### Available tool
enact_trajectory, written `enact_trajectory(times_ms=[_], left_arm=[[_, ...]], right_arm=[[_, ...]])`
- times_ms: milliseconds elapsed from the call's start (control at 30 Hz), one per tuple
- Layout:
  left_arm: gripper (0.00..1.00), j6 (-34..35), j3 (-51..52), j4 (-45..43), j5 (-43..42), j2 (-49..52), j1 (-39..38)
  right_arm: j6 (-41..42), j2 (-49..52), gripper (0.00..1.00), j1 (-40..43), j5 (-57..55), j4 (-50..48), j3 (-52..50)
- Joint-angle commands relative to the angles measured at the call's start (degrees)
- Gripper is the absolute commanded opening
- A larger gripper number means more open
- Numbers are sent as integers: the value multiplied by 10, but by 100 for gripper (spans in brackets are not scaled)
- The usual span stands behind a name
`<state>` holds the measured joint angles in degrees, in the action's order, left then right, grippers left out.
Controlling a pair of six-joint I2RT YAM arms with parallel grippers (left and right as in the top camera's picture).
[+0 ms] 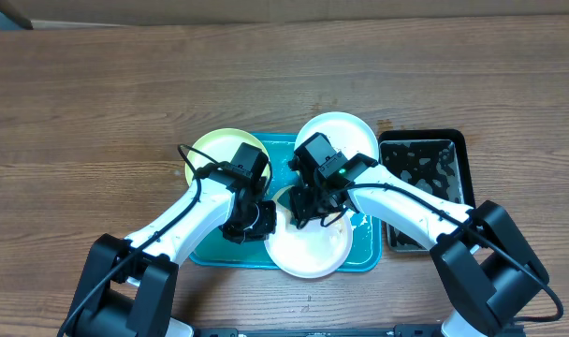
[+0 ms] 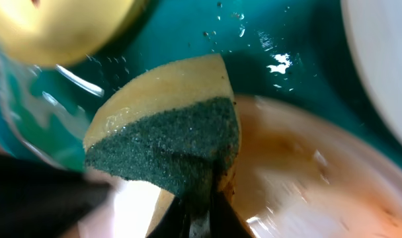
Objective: Clean dirty plates on tray and stack at the side
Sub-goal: 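Scrub the white plate with the sponge while left gripper holds it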
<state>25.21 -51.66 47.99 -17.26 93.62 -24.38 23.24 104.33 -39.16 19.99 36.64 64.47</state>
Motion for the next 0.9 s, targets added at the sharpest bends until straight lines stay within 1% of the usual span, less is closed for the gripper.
enact_trajectory(times_ms=[0, 200, 333, 467, 700, 867], left_arm=[[4, -32, 9, 0, -31, -2, -4], [4, -32, 9, 1, -33, -2, -5], [4, -32, 9, 2, -33, -2, -5], [4, -32, 9, 2, -33, -2, -4], [4, -32, 9, 4, -33, -2, -4], [4, -32, 9, 8, -31, -2, -4]], right_arm=[[122, 2, 4, -3, 27, -9, 15], [130, 4, 4, -10, 22, -31, 12], [130, 9, 4, -26, -28, -75, -6], [130, 27, 4, -39, -42, -94, -8], [130, 42, 4, -42, -88, -75, -9], [130, 44, 4, -42, -166, -37, -9]])
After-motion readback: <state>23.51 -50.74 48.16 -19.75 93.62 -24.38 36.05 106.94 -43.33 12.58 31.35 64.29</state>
